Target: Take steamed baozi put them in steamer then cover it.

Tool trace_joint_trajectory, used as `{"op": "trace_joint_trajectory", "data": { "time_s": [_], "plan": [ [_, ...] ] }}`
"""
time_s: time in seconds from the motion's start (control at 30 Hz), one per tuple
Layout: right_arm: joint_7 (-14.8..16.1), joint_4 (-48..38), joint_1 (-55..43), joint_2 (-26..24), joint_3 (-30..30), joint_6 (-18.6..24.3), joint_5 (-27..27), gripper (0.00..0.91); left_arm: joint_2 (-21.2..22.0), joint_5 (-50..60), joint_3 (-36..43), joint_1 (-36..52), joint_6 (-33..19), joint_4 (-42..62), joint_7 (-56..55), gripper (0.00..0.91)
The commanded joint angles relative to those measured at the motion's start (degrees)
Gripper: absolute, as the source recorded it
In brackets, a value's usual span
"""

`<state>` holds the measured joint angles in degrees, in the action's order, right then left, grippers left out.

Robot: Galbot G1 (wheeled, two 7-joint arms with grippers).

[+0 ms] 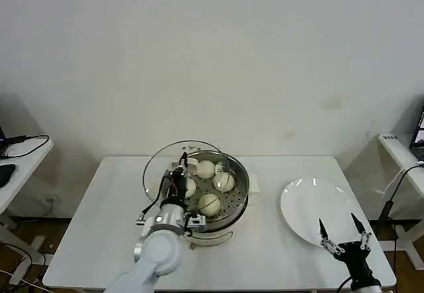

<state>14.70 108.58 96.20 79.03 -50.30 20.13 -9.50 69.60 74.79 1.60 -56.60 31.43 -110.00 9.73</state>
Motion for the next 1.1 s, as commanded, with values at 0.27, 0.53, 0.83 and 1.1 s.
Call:
{"op": "trace_joint_trajectory", "data": {
  "time_s": [0.27,0.53,0.83,1.1],
  "plan": [
    [0.2,-0.4,-0.2,0.1,0.3,0.1,0.1,0.907,7.9,4.7,3.2,0.6,1.2,2.1,3.2,0.0],
    [0.2,-0.6,-0.2,0.1,0.4,0.1,0.1,0.907,8.3,5.8,3.2,-0.3,0.9,2.4,3.8,0.0],
    [0.3,-0.5,-0.1,0.1,0.6,0.2,-0.1,0.907,8.9,7.2,3.2,-0.6,0.3,3.1,3.7,0.0],
    [0.4,-0.5,-0.1,0.1,0.6,0.2,-0.3,0.907,9.0,8.3,3.0,-0.9,-0.2,3.3,3.9,0.0]
  ]
}}
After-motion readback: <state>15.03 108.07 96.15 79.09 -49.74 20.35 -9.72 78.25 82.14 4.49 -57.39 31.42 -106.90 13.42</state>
